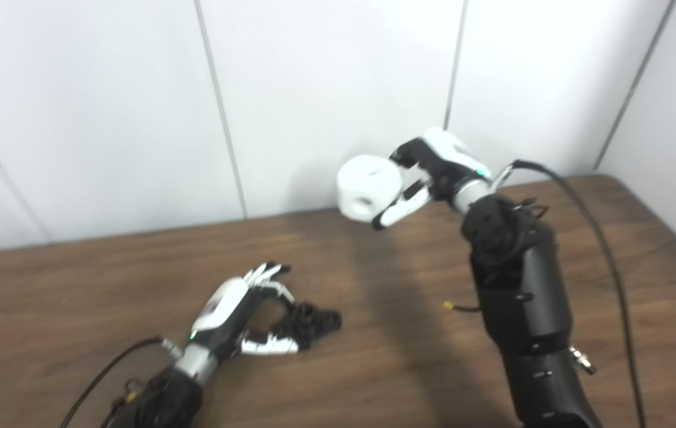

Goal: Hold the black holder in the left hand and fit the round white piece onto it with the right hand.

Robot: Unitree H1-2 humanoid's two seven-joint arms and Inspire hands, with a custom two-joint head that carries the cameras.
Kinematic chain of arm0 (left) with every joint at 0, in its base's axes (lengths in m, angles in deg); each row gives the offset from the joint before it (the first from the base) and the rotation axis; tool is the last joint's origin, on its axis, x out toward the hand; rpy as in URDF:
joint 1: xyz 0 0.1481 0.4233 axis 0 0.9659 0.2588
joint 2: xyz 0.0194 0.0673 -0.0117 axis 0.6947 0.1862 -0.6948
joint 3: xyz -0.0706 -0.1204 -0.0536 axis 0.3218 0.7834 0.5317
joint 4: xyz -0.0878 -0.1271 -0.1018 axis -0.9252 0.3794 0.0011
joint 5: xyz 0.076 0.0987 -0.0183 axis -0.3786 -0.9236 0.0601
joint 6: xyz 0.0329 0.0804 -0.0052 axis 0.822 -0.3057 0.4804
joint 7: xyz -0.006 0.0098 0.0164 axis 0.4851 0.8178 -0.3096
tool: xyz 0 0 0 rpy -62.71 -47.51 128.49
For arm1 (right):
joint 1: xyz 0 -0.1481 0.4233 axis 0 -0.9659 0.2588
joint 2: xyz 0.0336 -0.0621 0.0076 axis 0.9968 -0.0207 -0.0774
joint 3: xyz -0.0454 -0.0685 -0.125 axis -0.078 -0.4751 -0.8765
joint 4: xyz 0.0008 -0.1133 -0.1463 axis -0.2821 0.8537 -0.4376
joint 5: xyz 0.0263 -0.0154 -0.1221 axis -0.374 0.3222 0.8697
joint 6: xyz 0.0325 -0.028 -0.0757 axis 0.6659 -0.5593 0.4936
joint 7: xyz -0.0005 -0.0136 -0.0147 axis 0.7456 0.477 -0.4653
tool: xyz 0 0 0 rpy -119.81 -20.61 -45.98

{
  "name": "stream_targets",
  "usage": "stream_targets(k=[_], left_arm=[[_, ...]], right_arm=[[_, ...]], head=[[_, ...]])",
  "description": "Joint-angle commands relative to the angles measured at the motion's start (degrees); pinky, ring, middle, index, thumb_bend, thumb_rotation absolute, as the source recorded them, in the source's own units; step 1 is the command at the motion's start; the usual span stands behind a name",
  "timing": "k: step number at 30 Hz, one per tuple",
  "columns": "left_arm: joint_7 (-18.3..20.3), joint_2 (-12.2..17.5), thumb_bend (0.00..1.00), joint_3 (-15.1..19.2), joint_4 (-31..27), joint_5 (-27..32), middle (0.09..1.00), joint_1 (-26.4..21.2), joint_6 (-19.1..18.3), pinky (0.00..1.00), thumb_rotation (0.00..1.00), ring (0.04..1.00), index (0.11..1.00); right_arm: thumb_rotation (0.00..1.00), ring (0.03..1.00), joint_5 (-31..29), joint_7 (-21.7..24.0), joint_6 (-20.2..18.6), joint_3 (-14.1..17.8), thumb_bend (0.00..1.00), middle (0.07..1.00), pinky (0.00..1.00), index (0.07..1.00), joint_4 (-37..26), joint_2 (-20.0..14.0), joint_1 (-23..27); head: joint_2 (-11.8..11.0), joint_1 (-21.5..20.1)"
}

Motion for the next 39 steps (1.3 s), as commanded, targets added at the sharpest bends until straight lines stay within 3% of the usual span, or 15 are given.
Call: stream_targets(k=[1,4,9,12,22,39], left_arm=[[1.19,-2.23,0.52,-2.34,4.47,-1.73,0.933,4.21,-4.61,1.00,0.06,1.000,0.483],[1.17,-2.64,0.52,-2.40,4.83,-1.78,0.933,3.87,-4.91,1.00,0.06,1.000,0.483],[1.30,-3.16,0.52,-2.49,4.86,-1.62,0.933,3.56,-5.27,1.00,0.06,1.000,0.483],[1.19,-3.51,0.52,-2.60,5.09,-1.69,0.933,3.38,-5.35,1.00,0.06,1.000,0.483],[0.74,-4.31,0.52,-2.76,5.23,-1.76,0.924,3.13,-5.25,1.00,0.06,1.000,0.482],[0.74,-4.98,0.52,-3.71,3.49,-2.23,0.928,3.26,-7.00,1.00,0.06,1.000,0.482]], right_arm=[[0.14,0.803,-1.25,0.94,-0.12,-0.74,0.53,0.737,0.80,0.477,-2.88,-0.89,1.15],[0.15,0.801,-0.79,3.85,-0.13,-1.62,0.52,0.737,0.80,0.476,-5.32,-0.34,0.01],[0.15,0.764,-1.59,5.97,-0.11,-3.49,0.52,0.723,0.70,0.476,-7.73,-0.16,-1.19],[0.15,0.771,-1.20,6.75,-0.12,-4.44,0.52,0.719,0.71,0.477,-8.22,0.05,-1.50],[0.14,0.787,-3.75,6.33,-0.03,-8.71,0.52,0.736,0.75,0.478,-8.49,-1.69,-2.99],[0.14,0.790,-0.68,5.93,-0.12,-9.91,0.52,0.730,0.74,0.478,-5.85,2.86,-4.49]], head=[[0.31,0.47],[0.56,1.41],[1.03,2.49],[1.26,3.10],[1.87,4.38],[2.69,6.10]])
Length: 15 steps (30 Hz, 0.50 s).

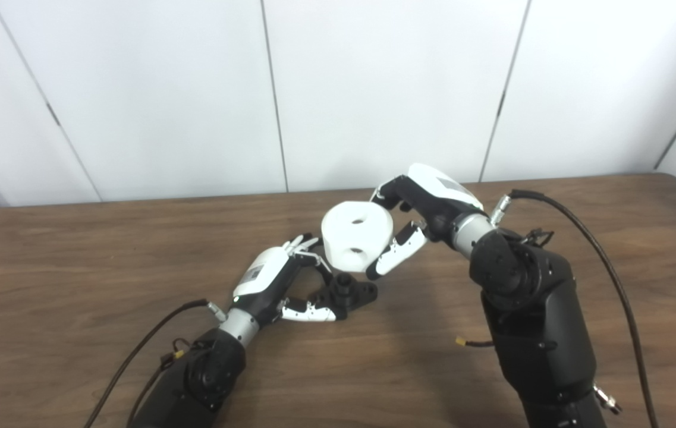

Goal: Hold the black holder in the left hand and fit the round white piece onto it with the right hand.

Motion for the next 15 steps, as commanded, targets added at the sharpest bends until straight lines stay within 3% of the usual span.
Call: stream_targets(k=[1,9,15], left_arm=[[2.69,-2.62,0.52,-3.02,3.24,-0.86,0.927,4.08,-3.22,1.00,0.06,1.000,0.482],[2.88,-2.64,0.52,-3.32,2.26,-1.20,0.925,4.31,-4.02,1.00,0.06,1.000,0.482],[3.14,-2.57,0.52,-3.58,1.22,-0.89,0.926,4.65,-4.53,1.00,0.06,1.000,0.482]], right_arm=[[0.14,0.795,0.38,-1.69,-0.12,0.01,0.52,0.734,0.75,0.478,-0.02,0.80,1.08],[0.14,0.827,0.10,-3.97,-0.10,-0.23,0.52,0.752,0.84,0.478,1.76,2.41,-0.90],[0.14,0.817,-0.63,-5.40,-0.08,-0.77,0.52,0.749,0.82,0.478,2.54,2.32,-1.57]], head=[[0.02,0.01],[0.20,0.41],[0.46,0.47]])
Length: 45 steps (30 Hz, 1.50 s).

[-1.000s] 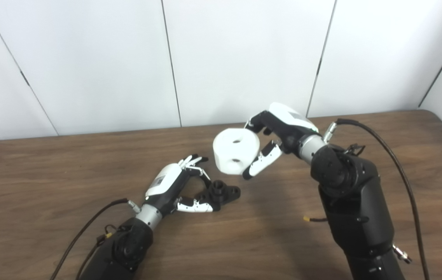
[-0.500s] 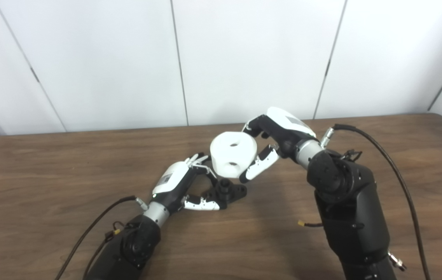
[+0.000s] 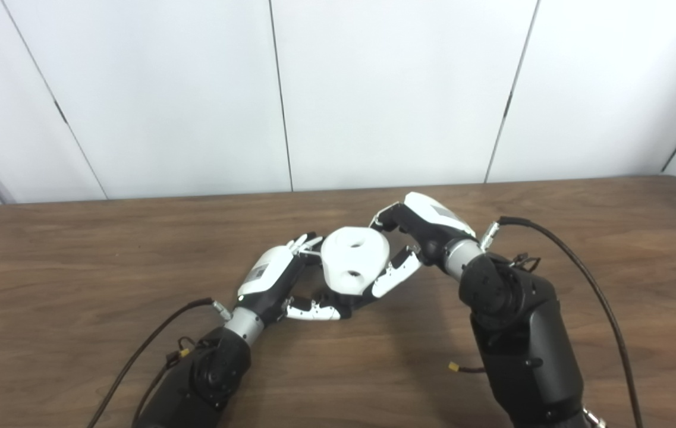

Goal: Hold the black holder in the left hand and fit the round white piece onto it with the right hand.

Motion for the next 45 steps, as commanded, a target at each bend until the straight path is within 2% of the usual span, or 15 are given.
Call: stream_targets(k=[1,10,13,26,34,40,45], left_arm=[[3.41,-2.41,0.52,-3.29,2.36,-0.75,0.926,4.32,-2.75,1.00,0.06,1.000,0.482],[3.69,-2.16,0.52,-3.54,0.82,-0.64,0.924,4.87,-3.23,1.00,0.06,1.000,0.482],[4.30,-2.06,0.52,-3.69,0.06,-0.41,0.927,5.11,-3.86,1.00,0.06,1.000,0.482],[4.28,-1.87,0.52,-4.23,-2.49,-0.22,0.926,6.12,-5.23,1.00,0.06,1.000,0.482],[4.42,-2.10,0.52,-4.50,-2.07,0.08,0.923,5.86,-5.46,1.00,0.06,1.000,0.482],[4.43,-2.21,0.52,-4.74,-1.70,-0.10,0.924,5.52,-5.72,1.00,0.06,1.000,0.481],[4.35,-2.27,0.52,-4.83,-0.87,-0.19,0.926,5.03,-5.69,1.00,0.06,1.000,0.481]], right_arm=[[0.14,0.812,-0.35,-2.11,-0.08,-0.30,0.52,0.747,0.80,0.478,-0.99,0.13,1.49],[0.14,0.805,-0.12,-3.11,-0.11,-0.45,0.52,0.747,0.78,0.478,0.26,0.12,1.43],[0.15,0.800,-0.13,-4.01,-0.06,-1.50,0.52,0.747,0.74,0.478,0.87,-0.65,1.28],[0.15,0.769,-2.26,-7.09,-0.06,-3.65,0.52,0.721,0.70,0.478,3.18,-1.70,0.46],[0.15,0.794,-2.47,-7.30,-0.09,-4.92,0.52,0.760,0.72,0.476,3.60,-1.55,0.38],[0.15,0.777,-2.65,-6.40,-0.06,-6.53,0.52,0.770,0.66,0.476,2.44,-2.37,0.65],[0.15,0.749,-3.76,-5.50,0.15,-8.32,0.52,0.759,0.62,0.476,1.41,-4.42,0.67]], head=[[0.20,0.03],[0.49,-0.07],[0.48,-0.08],[0.77,1.28],[1.00,1.23],[0.94,1.20],[0.93,0.93]])
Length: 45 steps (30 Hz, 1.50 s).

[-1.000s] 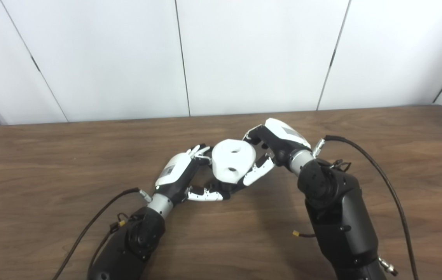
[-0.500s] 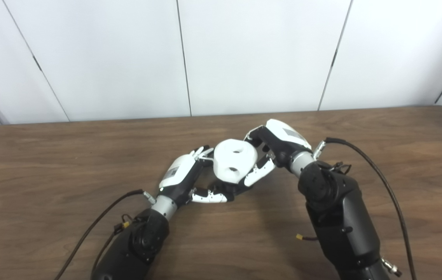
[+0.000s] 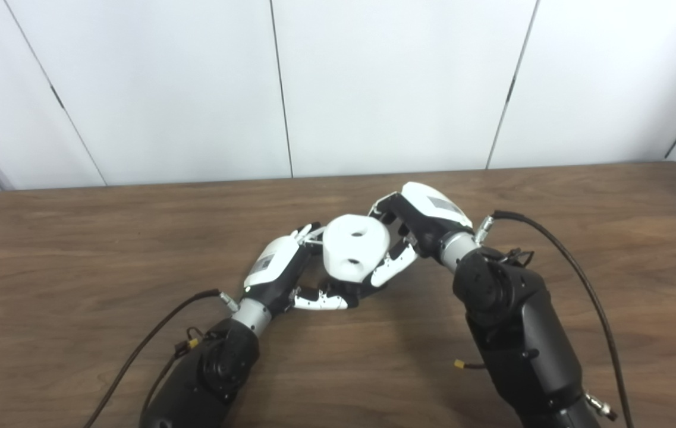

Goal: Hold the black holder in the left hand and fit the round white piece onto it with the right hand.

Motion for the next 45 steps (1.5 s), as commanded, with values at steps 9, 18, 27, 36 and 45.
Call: stream_targets(k=[9,18,27,36,45], left_arm=[[4.31,-1.99,0.52,-3.79,3.79,-0.50,0.924,2.81,-1.47,1.00,0.06,1.000,0.481],[3.98,-2.03,0.52,-3.80,4.35,-0.21,0.923,2.70,-1.26,1.00,0.06,1.000,0.482],[4.08,-1.69,0.52,-3.94,4.06,-0.21,0.921,2.78,-1.21,1.00,0.06,1.000,0.482],[4.24,-1.49,0.52,-3.93,4.03,0.01,0.924,2.84,-1.01,1.00,0.06,1.000,0.482],[4.59,-1.47,0.52,-3.91,3.64,0.12,0.925,2.99,-1.53,1.00,0.06,1.000,0.482]], right_arm=[[0.14,0.746,-1.94,2.50,0.06,-2.69,0.52,0.747,0.64,0.477,-2.23,-3.88,1.75],[0.15,0.749,-3.28,3.73,0.01,-2.78,0.52,0.737,0.67,0.481,-3.45,-5.80,1.50],[0.40,0.844,2.70,10.18,-0.10,-0.09,1.00,0.997,0.56,0.997,-3.85,-3.85,1.92],[0.40,0.854,3.13,10.62,-0.07,0.12,1.00,0.989,0.60,1.000,-3.99,-3.95,1.62],[0.38,0.838,3.38,10.97,-0.07,1.05,1.00,0.967,0.61,1.000,-3.74,-3.21,1.79]], head=[[0.34,-0.15],[0.29,-0.74],[0.41,-1.03],[0.70,-1.13],[0.77,-1.21]])
